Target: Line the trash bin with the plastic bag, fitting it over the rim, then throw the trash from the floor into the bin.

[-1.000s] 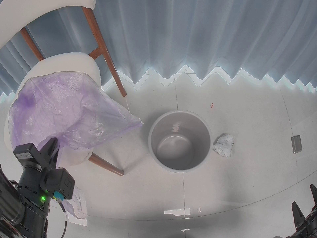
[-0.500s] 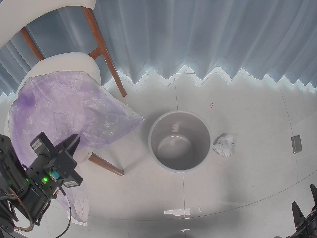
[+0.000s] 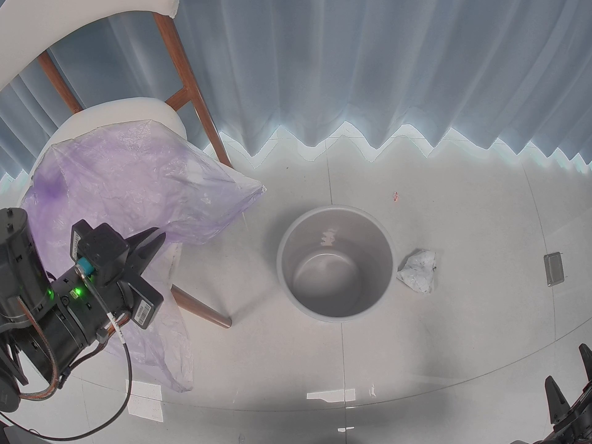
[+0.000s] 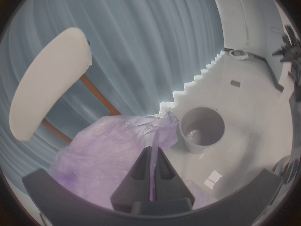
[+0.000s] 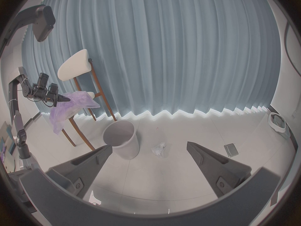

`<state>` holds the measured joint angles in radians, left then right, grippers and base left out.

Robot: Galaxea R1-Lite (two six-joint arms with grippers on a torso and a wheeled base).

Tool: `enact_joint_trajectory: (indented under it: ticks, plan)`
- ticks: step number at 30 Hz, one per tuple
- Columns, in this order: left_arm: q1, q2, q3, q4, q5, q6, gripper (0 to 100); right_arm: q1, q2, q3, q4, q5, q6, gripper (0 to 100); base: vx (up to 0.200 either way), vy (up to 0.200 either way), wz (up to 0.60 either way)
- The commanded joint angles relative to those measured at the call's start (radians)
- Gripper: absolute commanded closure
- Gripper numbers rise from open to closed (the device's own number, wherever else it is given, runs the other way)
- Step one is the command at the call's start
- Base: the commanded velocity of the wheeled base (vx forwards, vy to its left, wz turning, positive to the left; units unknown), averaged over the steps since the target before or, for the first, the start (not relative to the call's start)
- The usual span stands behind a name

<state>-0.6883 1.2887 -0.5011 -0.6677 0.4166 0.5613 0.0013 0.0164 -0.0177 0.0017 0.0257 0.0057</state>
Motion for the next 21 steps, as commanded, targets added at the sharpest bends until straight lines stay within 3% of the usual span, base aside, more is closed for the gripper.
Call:
enact_joint_trajectory:
  ticks: [1,5,16,21]
  plan:
    - [-0.074,-0.026,-0.02,0.023,-0.018,-0.095,100,0.0,-0.016,0.015,0.0,0.0,0.0,0,0.0,0.0,0.0]
    - [-0.18,-0.06,-0.031,0.026,-0.016,-0.173,100,0.0,-0.016,0.015,0.0,0.0,0.0,0,0.0,0.0,0.0]
    - [-0.339,-0.103,-0.028,0.059,-0.018,-0.383,100,0.0,-0.016,0.015,0.0,0.0,0.0,0,0.0,0.0,0.0]
    - [-0.356,-0.144,-0.027,0.077,-0.03,-0.477,100,0.0,-0.016,0.015,0.0,0.0,0.0,0,0.0,0.0,0.0]
